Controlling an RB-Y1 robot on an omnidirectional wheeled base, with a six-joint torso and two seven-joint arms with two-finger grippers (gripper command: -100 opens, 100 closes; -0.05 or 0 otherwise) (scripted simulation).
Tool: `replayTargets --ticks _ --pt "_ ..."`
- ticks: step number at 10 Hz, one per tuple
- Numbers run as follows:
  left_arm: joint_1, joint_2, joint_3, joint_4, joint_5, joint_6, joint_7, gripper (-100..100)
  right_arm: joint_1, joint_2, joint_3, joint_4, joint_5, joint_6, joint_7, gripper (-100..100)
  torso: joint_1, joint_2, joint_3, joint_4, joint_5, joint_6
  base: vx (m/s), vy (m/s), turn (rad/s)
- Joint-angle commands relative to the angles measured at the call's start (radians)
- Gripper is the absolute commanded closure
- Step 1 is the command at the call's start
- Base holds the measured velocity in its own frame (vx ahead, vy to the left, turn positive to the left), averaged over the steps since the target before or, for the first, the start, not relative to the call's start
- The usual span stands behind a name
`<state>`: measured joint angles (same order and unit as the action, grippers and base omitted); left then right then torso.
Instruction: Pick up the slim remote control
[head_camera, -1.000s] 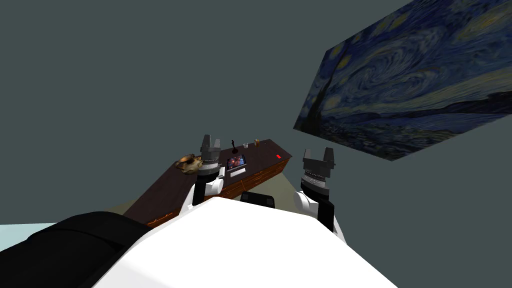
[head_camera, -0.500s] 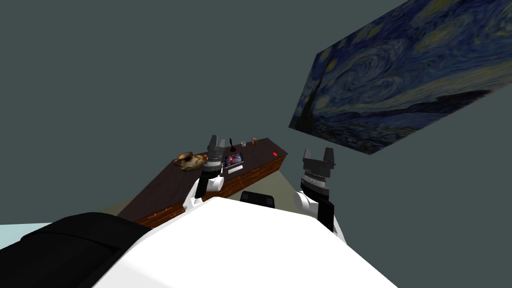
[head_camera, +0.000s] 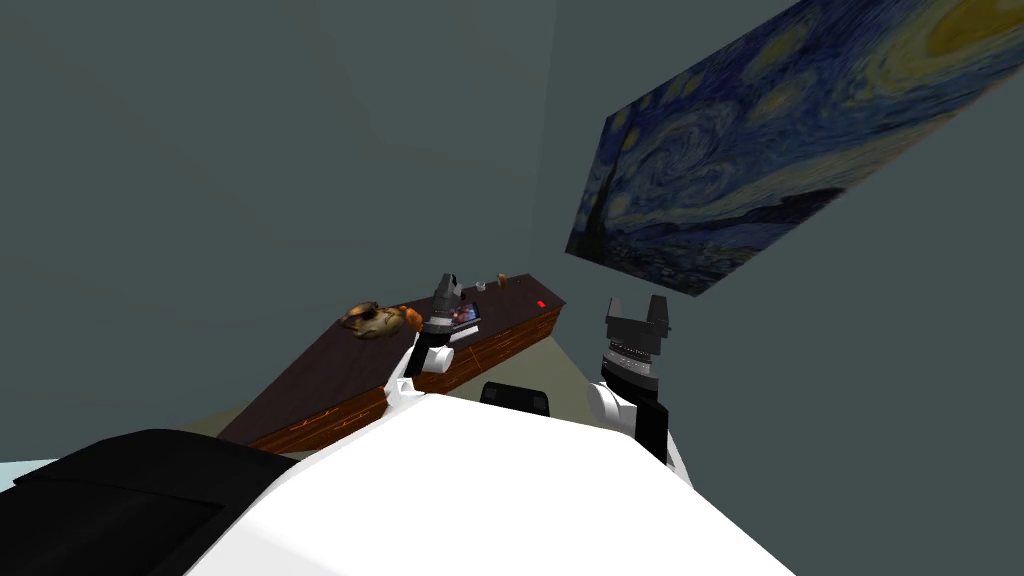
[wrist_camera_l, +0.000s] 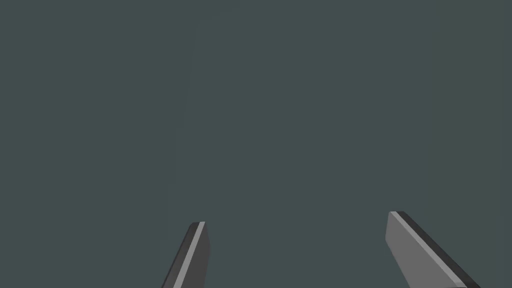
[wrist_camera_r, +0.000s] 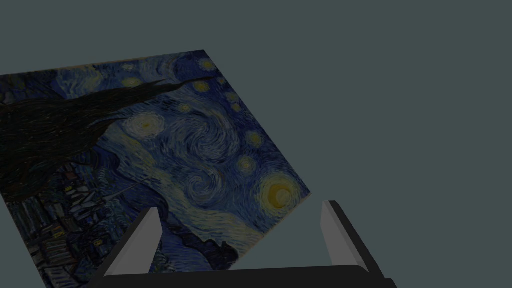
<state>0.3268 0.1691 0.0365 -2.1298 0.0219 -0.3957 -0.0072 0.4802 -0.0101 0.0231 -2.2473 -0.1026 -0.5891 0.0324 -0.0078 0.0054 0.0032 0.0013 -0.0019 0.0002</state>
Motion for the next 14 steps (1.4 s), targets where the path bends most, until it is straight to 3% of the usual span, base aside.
replayTargets --ticks 1,3,6,7,8,9,10,11,14 --pt "-0.022 0.015 0.006 0.036 0.015 0.020 0.011 -100 0.000 0.000 0.000 0.000 0.000 0.000 0.000 0 0.000 0.000 0.000 0.000 0.000 0.000 -0.039 -0.072 -0.018" --pt "-0.077 0.045 0.005 0.104 0.052 0.082 0.031 -100 0.000 0.000 0.000 0.000 0.000 0.000 0.000 0 0.004 -0.003 -0.002 -0.001 0.001 0.000 -0.035 -0.065 -0.072" --pt "-0.106 0.058 0.006 0.176 0.071 0.117 0.040 -100 0.000 0.000 0.000 0.000 0.000 0.000 0.000 0 0.004 -0.003 -0.002 -0.001 0.001 0.000 -0.036 -0.053 -0.034" --pt "-0.136 0.071 0.008 0.202 0.089 0.156 0.050 -100 0.000 0.000 0.000 0.000 0.000 0.000 0.000 0 0.005 -0.003 -0.002 -0.001 0.001 0.000 -0.028 -0.049 -0.063" --pt "-0.136 0.071 0.008 0.226 0.089 0.156 0.050 -100 0.000 0.000 0.000 0.000 0.000 0.000 0.000 0 0.005 -0.003 -0.002 -0.001 0.001 0.000 -0.019 -0.038 -0.028" --pt "-0.166 0.083 0.012 0.261 0.107 0.198 0.059 -100 0.000 0.000 0.000 0.000 0.000 0.000 0.000 0 0.006 -0.004 -0.002 -0.001 0.001 -0.001 -0.025 -0.037 -0.055" --pt "-0.166 0.083 0.012 0.283 0.107 0.198 0.059 -100 0.000 0.000 0.000 0.000 0.000 0.000 0.000 0 0.006 -0.004 -0.002 -0.001 0.001 0.000 -0.019 -0.031 -0.036" --pt "-0.196 0.094 0.016 0.321 0.125 0.240 0.068 -100 0.000 0.000 0.000 0.000 0.000 0.000 0.000 0 0.006 -0.004 -0.002 -0.001 0.001 -0.001 -0.015 -0.042 -0.069" --pt "-0.227 0.105 0.022 0.398 0.142 0.290 0.076 -100 0.000 0.000 0.000 0.000 0.000 0.000 0.000 0 0.006 -0.005 -0.003 -0.001 0.001 0.000 -0.008 -0.035 -0.040"
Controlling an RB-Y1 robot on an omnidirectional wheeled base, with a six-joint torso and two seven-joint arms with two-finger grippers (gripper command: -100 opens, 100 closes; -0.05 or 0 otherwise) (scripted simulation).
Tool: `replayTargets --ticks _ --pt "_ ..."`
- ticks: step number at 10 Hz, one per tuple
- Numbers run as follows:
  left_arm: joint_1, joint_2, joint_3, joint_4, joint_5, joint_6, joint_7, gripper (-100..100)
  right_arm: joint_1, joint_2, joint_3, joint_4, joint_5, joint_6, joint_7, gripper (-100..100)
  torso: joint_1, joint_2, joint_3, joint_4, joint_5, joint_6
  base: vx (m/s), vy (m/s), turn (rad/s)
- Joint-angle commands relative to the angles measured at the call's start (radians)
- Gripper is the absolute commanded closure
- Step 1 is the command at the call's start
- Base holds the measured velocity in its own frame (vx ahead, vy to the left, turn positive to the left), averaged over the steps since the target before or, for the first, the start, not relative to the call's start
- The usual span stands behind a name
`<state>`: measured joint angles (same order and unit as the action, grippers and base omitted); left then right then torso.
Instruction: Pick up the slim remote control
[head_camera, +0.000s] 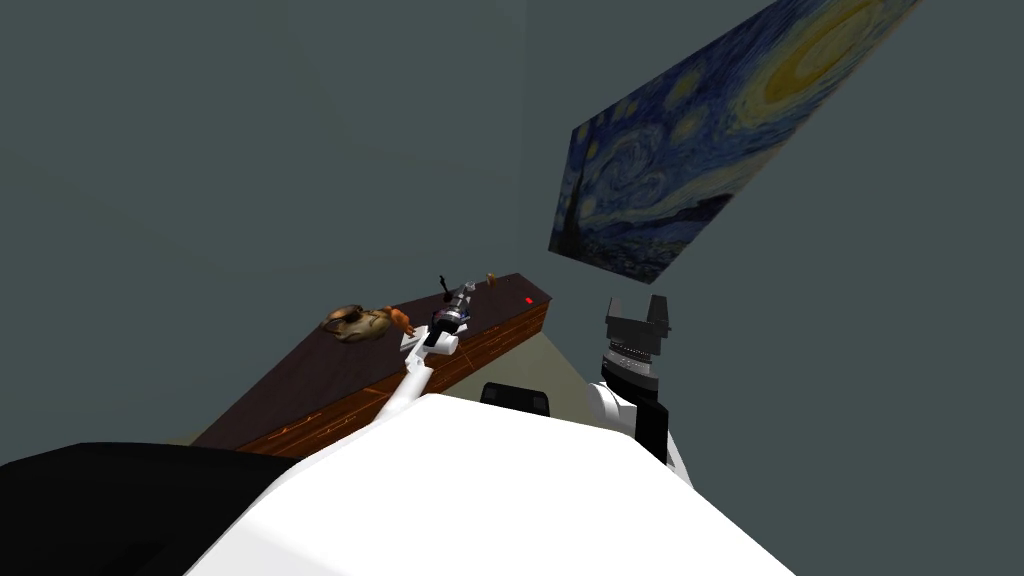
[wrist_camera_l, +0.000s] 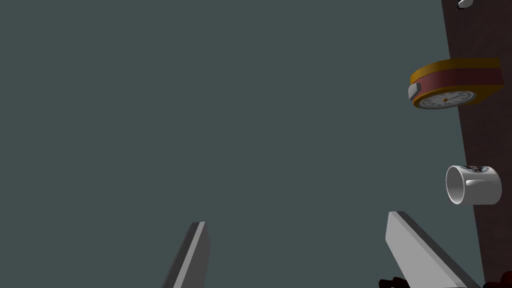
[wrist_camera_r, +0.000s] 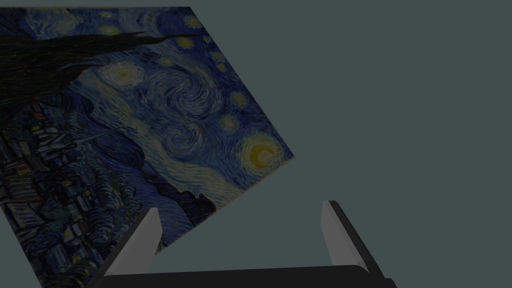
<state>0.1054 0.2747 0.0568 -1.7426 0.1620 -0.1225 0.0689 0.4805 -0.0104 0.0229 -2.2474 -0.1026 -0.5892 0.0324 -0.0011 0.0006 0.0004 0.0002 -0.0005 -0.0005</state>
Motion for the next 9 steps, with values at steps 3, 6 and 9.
replayTargets --ticks 3,6,9 --pt "-0.068 0.020 0.017 0.095 0.034 0.107 0.016 -100 0.000 0.000 0.000 0.000 0.000 0.000 0.000 0 0.001 0.000 0.000 0.000 0.000 0.000 -0.009 -0.018 -0.059" --pt "-0.099 0.030 0.026 0.190 0.049 0.174 0.023 -100 0.000 0.000 0.000 0.000 0.000 0.000 0.000 0 0.001 -0.001 0.000 0.000 0.000 0.000 0.003 -0.010 -0.037" --pt "-0.130 0.040 0.037 0.259 0.062 0.230 0.029 -100 0.000 0.000 0.000 0.000 0.000 0.000 0.000 0 0.002 -0.001 0.000 0.000 0.000 0.000 0.004 -0.001 -0.034"
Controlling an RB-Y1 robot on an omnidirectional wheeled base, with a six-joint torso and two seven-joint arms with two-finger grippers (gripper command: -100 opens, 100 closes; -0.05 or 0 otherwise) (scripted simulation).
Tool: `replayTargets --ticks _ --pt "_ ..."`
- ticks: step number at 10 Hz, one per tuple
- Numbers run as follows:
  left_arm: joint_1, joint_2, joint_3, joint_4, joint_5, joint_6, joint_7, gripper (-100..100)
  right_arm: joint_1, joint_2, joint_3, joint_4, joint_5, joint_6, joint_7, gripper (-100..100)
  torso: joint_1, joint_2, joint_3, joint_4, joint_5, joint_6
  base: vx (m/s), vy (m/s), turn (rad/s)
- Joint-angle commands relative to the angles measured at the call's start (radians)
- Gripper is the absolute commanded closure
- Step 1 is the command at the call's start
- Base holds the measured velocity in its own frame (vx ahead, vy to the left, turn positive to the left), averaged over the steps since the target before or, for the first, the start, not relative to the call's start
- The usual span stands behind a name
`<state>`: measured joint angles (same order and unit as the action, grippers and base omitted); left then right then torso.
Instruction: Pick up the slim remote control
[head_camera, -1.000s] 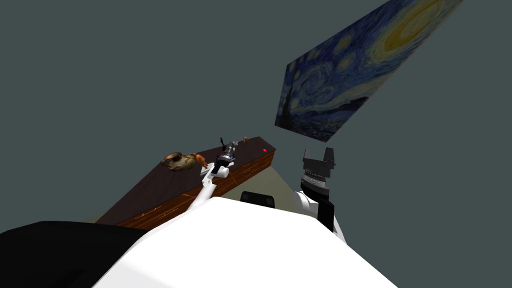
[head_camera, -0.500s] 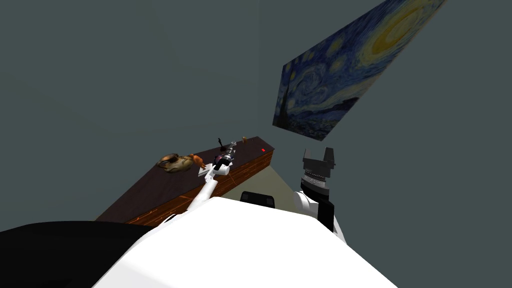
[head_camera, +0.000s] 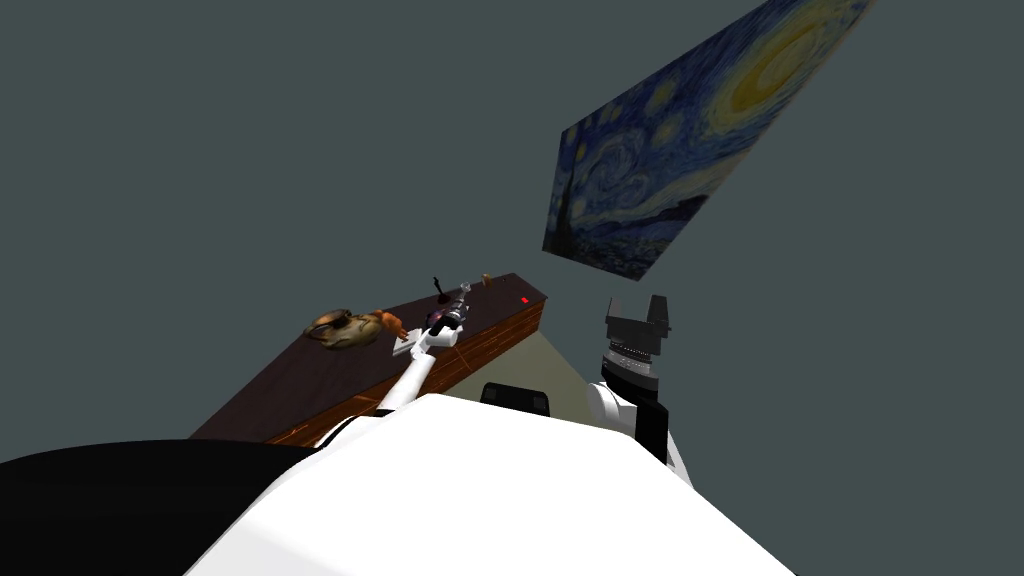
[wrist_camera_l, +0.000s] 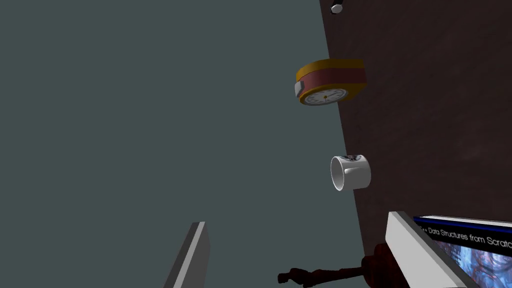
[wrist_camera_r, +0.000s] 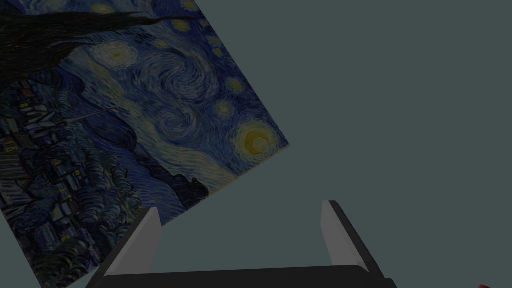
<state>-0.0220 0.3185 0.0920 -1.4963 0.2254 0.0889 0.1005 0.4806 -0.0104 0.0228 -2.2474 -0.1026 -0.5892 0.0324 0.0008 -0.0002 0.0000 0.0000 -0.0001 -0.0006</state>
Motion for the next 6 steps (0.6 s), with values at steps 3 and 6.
replayTargets --ticks 3,6 --pt "-0.062 0.015 0.026 0.113 0.024 0.103 0.009 -100 0.000 0.000 0.000 0.000 0.000 0.000 0.000 0 0.000 0.000 0.000 0.000 0.000 0.000 0.012 0.006 -0.050" --pt "-0.091 0.024 0.040 0.181 0.034 0.173 0.013 -100 0.000 0.000 0.000 0.000 0.000 0.000 0.000 0 0.000 0.000 0.000 0.000 0.000 0.000 0.011 0.010 -0.030"
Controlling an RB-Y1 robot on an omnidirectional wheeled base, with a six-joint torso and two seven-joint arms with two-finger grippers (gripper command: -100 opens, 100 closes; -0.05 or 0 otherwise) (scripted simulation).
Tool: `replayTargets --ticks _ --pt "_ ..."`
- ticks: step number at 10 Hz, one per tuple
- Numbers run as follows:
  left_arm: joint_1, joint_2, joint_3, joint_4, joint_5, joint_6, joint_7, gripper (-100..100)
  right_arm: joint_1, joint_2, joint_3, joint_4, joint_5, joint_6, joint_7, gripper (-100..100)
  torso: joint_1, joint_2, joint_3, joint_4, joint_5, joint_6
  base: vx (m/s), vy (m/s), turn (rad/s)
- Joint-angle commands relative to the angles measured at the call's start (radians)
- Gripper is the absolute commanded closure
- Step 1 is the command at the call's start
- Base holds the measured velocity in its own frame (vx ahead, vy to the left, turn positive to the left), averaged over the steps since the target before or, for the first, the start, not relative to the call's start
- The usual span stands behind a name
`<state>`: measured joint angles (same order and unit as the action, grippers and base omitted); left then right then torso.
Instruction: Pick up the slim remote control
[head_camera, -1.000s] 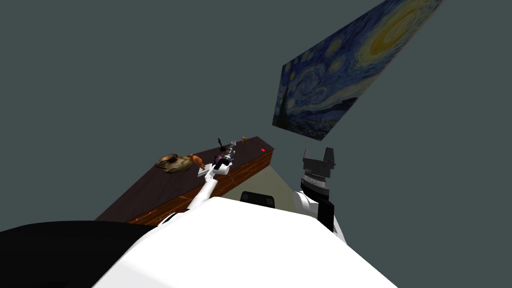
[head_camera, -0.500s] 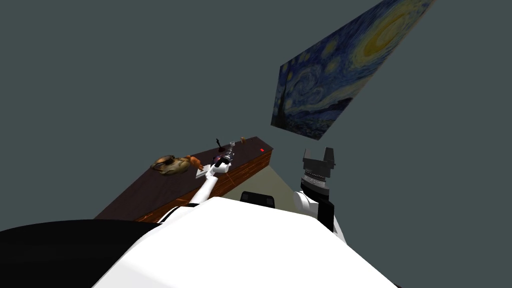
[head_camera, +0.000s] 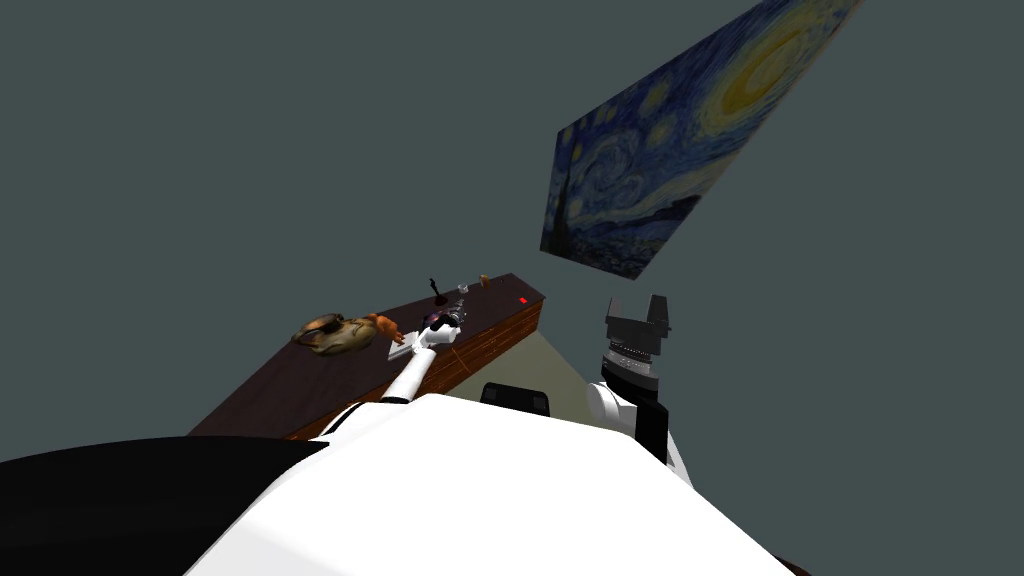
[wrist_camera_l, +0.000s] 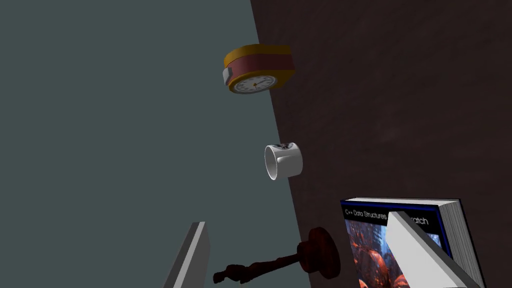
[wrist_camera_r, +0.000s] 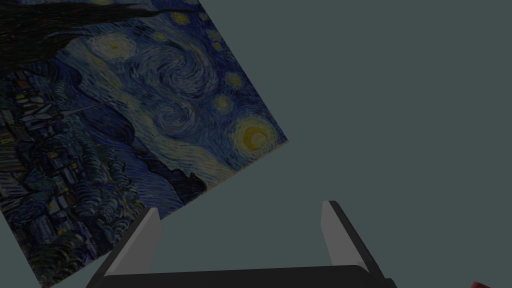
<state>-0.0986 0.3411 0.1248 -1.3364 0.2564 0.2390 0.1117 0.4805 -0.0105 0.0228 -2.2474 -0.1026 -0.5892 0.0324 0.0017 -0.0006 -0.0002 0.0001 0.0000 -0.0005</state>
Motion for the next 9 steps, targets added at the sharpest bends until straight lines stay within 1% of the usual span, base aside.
replayTargets --ticks 1,2,3,4,5,6,7,8,9 --pt "-0.014 0.002 0.007 0.044 0.003 0.045 0.002 -100 0.000 0.000 0.000 0.000 0.000 0.000 0.000 0 0.000 0.000 0.000 0.000 0.000 0.000 0.013 0.016 -0.041" --pt "-0.042 0.011 0.022 0.087 0.013 0.071 0.006 -100 0.000 0.000 0.000 0.000 0.000 0.000 0.000 0 0.000 0.000 0.000 0.000 0.000 0.000 0.023 0.024 -0.063" --pt "-0.042 0.011 0.022 0.107 0.013 0.097 0.006 -100 0.000 0.000 0.000 0.000 0.000 0.000 0.000 0 0.001 -0.001 0.000 0.000 0.000 0.000 0.025 0.026 -0.029" --pt "-0.042 0.011 0.022 0.107 0.013 0.106 0.006 -100 0.000 0.000 0.000 0.000 0.000 0.000 0.000 0 0.001 -0.001 0.000 0.000 0.000 0.000 0.010 0.012 0.006" --pt "-0.068 0.021 0.037 0.163 0.021 0.138 0.009 -100 0.000 0.000 0.000 0.000 0.000 0.000 0.000 0 0.000 0.000 0.000 0.000 0.000 0.000 0.015 0.015 -0.056" --pt "-0.068 0.021 0.037 0.169 0.021 0.160 0.009 -100 0.000 0.000 0.000 0.000 0.000 0.000 0.000 0 0.000 0.000 0.000 0.000 0.000 0.000 0.019 0.022 -0.035" --pt "-0.068 0.021 0.037 0.169 0.021 0.167 0.009 -100 0.000 0.000 0.000 0.000 0.000 0.000 0.000 0 0.001 0.000 0.000 0.000 0.000 0.000 0.010 0.017 0.007" --pt "-0.093 0.030 0.053 0.218 0.028 0.206 0.011 -100 0.000 0.000 0.000 0.000 0.000 0.000 0.000 0 0.000 0.000 0.000 0.000 0.000 0.000 0.015 0.031 -0.053" --pt "-0.093 0.030 0.053 0.230 0.028 0.227 0.011 -100 0.000 0.000 0.000 0.000 0.000 0.000 0.000 0 0.001 0.000 0.000 0.000 0.000 0.000 0.019 0.031 -0.042"
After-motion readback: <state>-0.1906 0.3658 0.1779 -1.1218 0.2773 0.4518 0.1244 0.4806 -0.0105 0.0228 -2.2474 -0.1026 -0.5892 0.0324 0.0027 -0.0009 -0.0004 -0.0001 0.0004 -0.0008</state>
